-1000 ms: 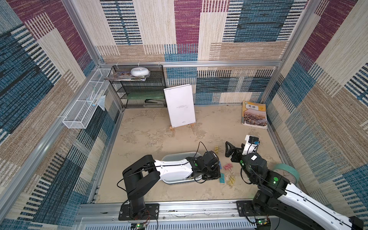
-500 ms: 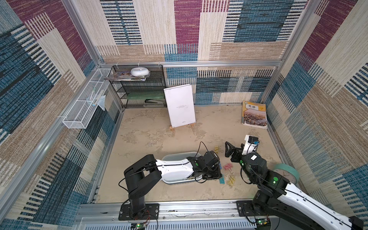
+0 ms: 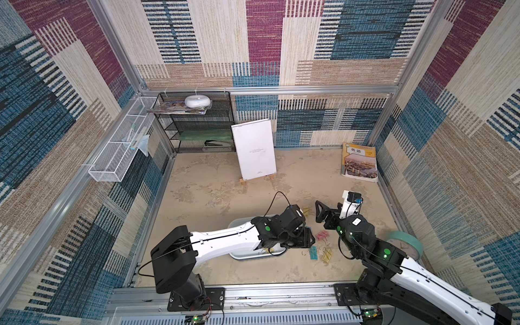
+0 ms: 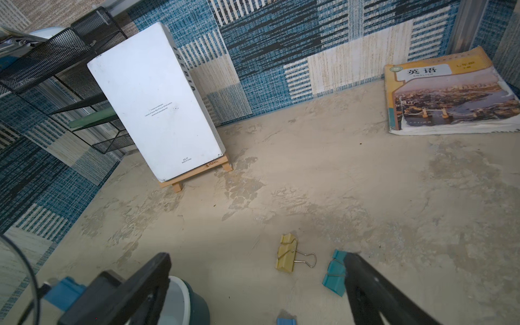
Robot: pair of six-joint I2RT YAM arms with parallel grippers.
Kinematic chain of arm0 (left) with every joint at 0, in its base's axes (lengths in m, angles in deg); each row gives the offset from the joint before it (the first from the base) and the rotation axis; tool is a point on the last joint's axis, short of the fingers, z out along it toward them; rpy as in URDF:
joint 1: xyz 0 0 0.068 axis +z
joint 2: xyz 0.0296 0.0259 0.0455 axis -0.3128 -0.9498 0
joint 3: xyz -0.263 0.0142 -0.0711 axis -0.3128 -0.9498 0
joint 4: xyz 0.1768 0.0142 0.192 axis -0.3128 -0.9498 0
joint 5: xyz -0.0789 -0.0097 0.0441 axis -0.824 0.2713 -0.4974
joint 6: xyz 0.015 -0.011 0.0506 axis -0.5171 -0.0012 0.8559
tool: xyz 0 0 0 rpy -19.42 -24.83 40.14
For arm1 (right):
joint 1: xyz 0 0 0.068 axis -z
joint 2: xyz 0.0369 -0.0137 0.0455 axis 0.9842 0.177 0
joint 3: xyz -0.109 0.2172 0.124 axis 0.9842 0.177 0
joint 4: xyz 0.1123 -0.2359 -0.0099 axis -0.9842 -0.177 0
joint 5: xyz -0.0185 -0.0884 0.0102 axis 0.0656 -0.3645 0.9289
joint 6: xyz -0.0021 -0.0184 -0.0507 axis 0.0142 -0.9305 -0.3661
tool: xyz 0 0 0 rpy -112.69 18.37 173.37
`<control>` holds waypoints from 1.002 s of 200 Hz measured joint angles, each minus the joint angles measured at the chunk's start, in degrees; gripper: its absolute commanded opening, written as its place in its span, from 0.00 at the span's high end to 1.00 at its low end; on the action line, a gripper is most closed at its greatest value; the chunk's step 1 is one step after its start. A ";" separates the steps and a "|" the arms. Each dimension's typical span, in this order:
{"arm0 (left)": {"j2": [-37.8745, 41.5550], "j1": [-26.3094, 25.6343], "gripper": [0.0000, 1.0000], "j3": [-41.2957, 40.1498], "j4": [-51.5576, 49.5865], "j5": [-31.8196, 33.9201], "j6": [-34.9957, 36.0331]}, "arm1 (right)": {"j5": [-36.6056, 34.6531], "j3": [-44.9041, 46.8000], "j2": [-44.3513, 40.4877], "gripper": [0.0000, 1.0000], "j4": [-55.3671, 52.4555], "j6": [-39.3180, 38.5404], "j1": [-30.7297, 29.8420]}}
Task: Take out the binder clips from the storage box
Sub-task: Pick up the binder clip from the storage box.
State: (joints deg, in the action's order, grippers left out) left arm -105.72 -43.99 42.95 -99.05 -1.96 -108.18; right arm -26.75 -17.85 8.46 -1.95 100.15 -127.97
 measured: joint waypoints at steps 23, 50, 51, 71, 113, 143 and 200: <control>4.26 2.38 0.25 -1.86 -3.28 2.89 1.38 | 1.57 0.63 0.52 0.01 0.83 -0.39 0.11; 10.19 5.05 0.16 -4.68 -8.02 6.69 2.38 | 3.28 1.22 0.52 0.01 2.71 -1.05 0.11; 10.40 5.16 0.16 -4.76 -8.20 6.75 2.45 | 3.34 1.25 0.52 0.01 2.75 -1.07 0.11; 15.04 8.04 0.11 -7.04 -11.21 8.74 2.97 | 5.31 1.42 1.51 0.01 3.93 -1.55 0.11; 22.38 14.86 0.06 -12.00 -17.57 12.46 3.06 | 9.70 1.22 5.57 0.01 6.19 -2.95 0.15; 24.26 17.57 0.05 -14.19 -20.46 13.51 3.63 | 14.56 1.18 7.69 0.01 8.68 -3.87 0.15; 25.64 19.87 0.08 -14.86 -23.61 13.16 5.53 | 21.57 -3.32 16.00 0.01 10.40 -5.97 0.15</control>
State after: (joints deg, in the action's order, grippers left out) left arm -80.08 -24.12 28.08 -122.66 11.20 -102.65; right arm -5.18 -21.17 24.46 8.45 94.18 -127.81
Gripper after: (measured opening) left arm 0.914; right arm 0.989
